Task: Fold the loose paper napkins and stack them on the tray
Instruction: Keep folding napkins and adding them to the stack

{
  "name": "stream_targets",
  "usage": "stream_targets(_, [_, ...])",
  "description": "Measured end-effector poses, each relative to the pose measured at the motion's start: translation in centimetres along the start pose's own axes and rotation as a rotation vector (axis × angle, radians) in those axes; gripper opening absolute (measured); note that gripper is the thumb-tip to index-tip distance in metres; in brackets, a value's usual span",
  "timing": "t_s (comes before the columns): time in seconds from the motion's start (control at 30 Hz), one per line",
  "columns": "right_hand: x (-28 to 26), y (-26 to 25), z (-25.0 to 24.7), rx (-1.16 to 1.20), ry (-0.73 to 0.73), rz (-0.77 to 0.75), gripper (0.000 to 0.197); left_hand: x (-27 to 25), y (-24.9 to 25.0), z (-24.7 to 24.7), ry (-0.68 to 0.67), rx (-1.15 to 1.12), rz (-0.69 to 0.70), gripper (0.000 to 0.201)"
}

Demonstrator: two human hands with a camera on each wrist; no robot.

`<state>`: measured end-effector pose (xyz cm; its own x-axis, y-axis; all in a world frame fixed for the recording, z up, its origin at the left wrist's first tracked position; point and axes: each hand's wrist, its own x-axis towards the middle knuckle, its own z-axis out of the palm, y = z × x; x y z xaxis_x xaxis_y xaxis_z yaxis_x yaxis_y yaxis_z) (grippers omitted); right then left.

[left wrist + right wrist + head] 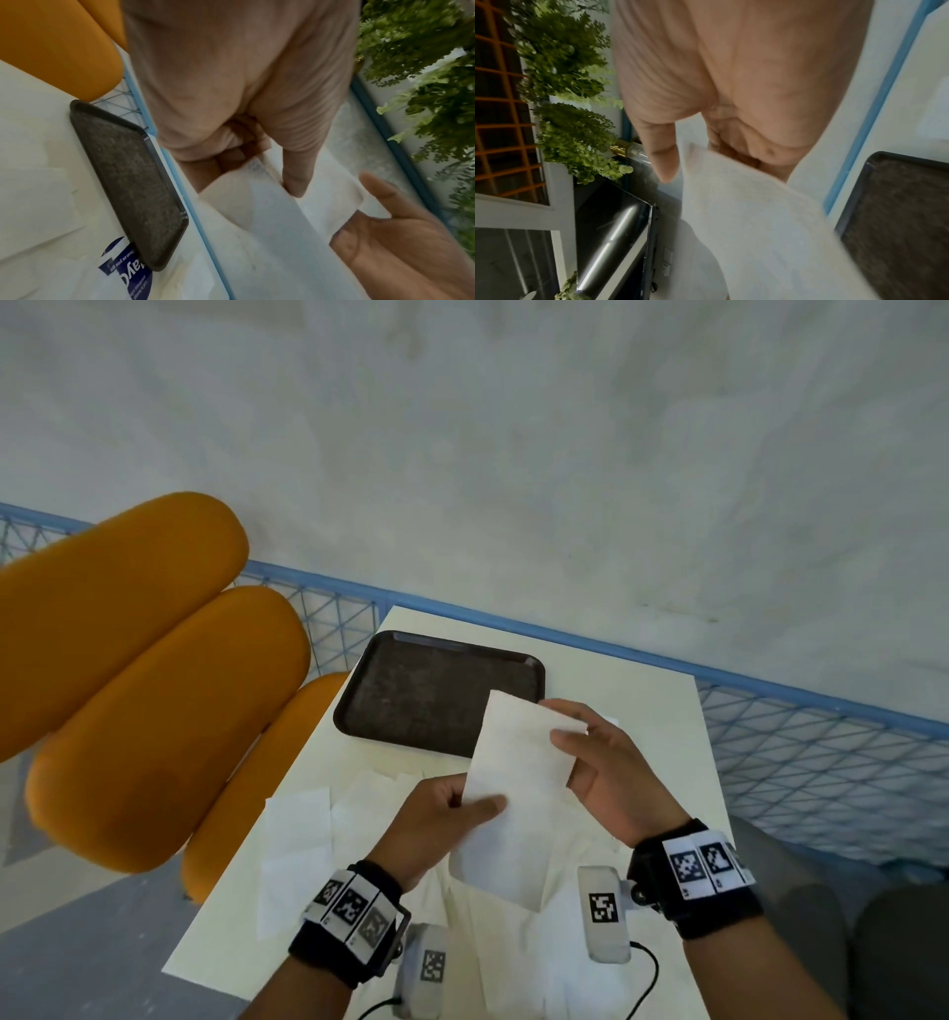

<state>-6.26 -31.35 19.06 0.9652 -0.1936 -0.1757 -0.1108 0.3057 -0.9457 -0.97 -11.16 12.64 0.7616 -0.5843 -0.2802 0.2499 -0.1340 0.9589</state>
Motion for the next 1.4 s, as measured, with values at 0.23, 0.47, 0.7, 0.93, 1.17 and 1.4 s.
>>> stream_targets(0.23, [-0.7, -2.5, -0.5, 0.108, -0.223, 0.036, 0.056, -0.1, 1.4, 1.1, 0.067, -0.003, 0.04, 0.017])
stream_targets(0.47, [-1.1, -2.1, -2.7, -0.261, -0.094, -0.132, 0.028, -0.3, 1.9, 2.8, 0.103, 0.083, 0.132, 0.027])
stream_targets(0.7, [-1.0, -0.1, -3.8, -0.784, -0.24, -0.136, 0.018, -0.7, 2.0, 4.3, 0.093, 0.154, 0.18, 0.029])
stream_targets(0.93, [-0.8, 0.4, -5.1, -0.772, -0.103, -0.207, 0.003, -0.7, 4.0, 4.2, 0.163, 0.116, 0.191, 0.019])
stream_targets(1.17, [-0.9, 0.0, -5.1, -0.767, -0.143, -0.234, 0.009, 0.3, 4.3, 5.4, 0.311, 0.454, 0.383, 0.008])
stream_targets(1.4, [-0.6, -1.1, -5.3, -0.871, -0.18, -0.355, 0.022, 0.7, 5.1, 6.2, 0.331, 0.495, 0.43, 0.013])
